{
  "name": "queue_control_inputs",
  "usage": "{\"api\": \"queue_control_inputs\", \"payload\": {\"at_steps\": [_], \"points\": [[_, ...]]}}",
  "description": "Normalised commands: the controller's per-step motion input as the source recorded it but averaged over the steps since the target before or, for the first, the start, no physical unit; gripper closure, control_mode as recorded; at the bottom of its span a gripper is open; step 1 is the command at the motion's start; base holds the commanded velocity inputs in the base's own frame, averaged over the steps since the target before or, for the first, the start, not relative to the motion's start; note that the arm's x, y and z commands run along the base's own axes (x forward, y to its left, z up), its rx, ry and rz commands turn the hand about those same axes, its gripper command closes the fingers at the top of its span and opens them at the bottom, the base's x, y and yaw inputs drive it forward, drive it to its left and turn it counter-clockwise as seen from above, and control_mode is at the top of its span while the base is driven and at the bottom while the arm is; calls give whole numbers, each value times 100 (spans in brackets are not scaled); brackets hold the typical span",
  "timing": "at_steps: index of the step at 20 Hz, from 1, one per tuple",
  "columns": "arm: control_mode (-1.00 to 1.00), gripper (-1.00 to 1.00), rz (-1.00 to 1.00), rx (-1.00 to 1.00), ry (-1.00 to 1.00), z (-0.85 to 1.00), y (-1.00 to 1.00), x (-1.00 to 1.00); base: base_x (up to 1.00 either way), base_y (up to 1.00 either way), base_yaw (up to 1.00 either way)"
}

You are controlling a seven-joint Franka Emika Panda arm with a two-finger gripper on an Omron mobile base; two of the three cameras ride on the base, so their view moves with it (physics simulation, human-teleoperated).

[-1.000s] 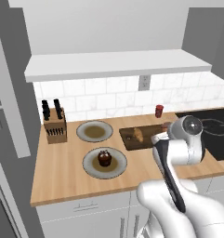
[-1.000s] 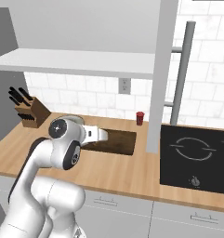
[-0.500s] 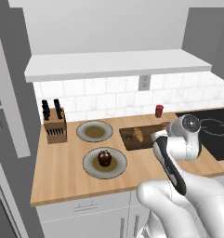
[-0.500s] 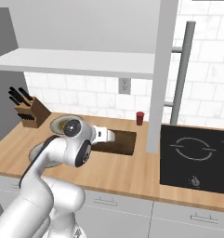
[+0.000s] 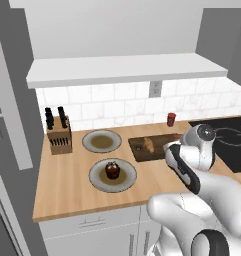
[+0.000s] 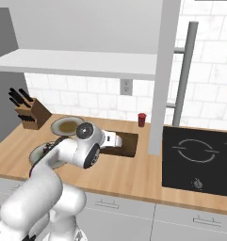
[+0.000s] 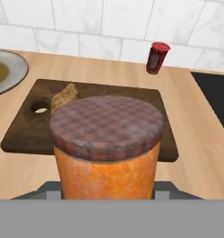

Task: From the different types of pastries on the counter, select a croissant and place it on the cutting board. Then retrieve a jar of jam from the cabinet and place it alongside the croissant on the cutting board.

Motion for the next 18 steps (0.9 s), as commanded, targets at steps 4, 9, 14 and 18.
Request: {"api": "queue_control_inputs", "payload": {"at_steps": [4, 9, 14, 18], "points": [[-100, 100, -2, 0, -13, -57, 8, 23, 0, 0, 0], [-100, 100, -3, 0, -12, -56, 23, 32, 0, 0, 0], [-100, 100, -1, 0, -9, -58, 27, 13, 0, 0, 0], [-100, 100, -1, 0, -7, -44, 2, 0, 0, 0, 0]]}}
